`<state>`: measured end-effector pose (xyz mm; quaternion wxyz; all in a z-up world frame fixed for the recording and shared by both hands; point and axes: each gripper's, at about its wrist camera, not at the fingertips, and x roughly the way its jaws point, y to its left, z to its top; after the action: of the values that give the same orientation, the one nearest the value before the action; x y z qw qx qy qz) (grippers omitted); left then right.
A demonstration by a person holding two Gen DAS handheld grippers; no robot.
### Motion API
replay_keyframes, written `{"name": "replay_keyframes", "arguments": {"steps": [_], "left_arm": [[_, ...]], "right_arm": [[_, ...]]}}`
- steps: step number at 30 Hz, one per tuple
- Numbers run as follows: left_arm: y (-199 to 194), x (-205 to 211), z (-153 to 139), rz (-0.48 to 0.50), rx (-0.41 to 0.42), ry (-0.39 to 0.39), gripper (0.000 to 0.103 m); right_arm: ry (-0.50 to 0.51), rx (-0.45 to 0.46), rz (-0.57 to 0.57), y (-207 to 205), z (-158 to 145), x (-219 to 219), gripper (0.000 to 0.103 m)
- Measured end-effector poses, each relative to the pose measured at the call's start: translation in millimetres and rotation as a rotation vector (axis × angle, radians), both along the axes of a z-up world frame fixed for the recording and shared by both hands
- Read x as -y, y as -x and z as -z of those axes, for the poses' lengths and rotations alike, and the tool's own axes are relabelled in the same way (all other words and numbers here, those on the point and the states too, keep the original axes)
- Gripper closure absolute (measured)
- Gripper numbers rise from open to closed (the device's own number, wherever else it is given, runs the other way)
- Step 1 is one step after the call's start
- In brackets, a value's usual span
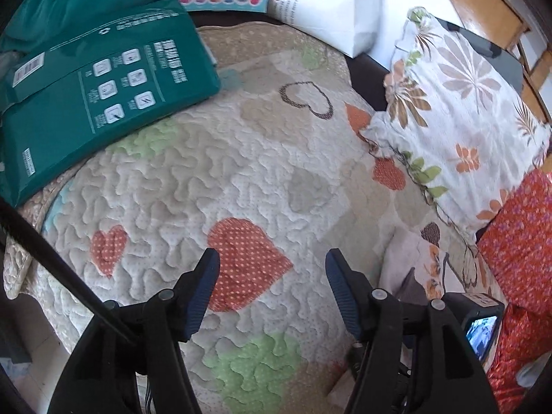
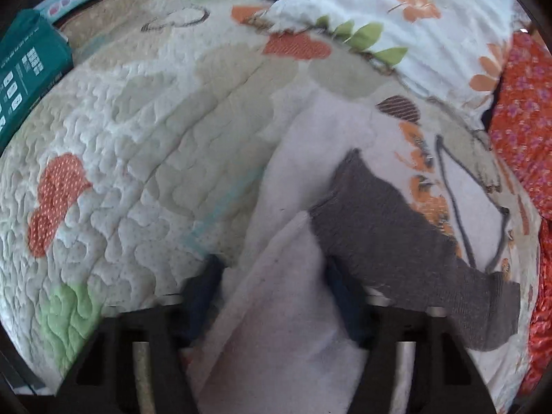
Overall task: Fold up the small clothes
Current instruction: 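Grasp the edge of the folded pink sweater with the right gripper and lift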
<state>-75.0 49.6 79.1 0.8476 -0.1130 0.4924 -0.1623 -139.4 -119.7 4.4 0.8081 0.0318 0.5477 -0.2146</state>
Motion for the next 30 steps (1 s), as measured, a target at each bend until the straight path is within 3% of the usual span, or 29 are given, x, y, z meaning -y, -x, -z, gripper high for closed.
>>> {"name": "replay_keyframes", "arguments": {"steps": [2,8,14,17,19,22,24,26,30], "left_arm": [[4,8,-1,0.018,0.014,-0.012,0.041],[18,28,1,0.06,0.039,-0.058,0.041],[42,55,8,0.157,0.039,-0.092,0.041],[58,75,10,0.222,0.054,-0.114,0.041],[67,87,13,0.263,0.055,-0.122,0.041],[87,111,19,0.329,0.058,-0.148,0.041],[99,126,26,0.365,0.052,-0.168,0.041],[107,136,32,0.386,0.043,-0.183,0.041],[126,157,36,0.443,0.038,-0.171,0.041]], "right_arm": [[0.001,0.004,-0.023,6,-4,3,0.078],[-0.131,0.149,0.038,46,-51,48,0.083],[-0.185,0.298,0.226,155,-99,143,0.083],[-0.216,0.31,0.365,226,-89,196,0.082],[-0.254,0.263,0.448,265,-62,225,0.081],[-0.251,0.273,0.513,307,-47,239,0.081],[-0.228,0.304,0.511,324,-52,239,0.081],[-0.214,0.32,0.525,333,-57,241,0.069],[-0.196,0.356,0.512,343,-73,240,0.068]]}}
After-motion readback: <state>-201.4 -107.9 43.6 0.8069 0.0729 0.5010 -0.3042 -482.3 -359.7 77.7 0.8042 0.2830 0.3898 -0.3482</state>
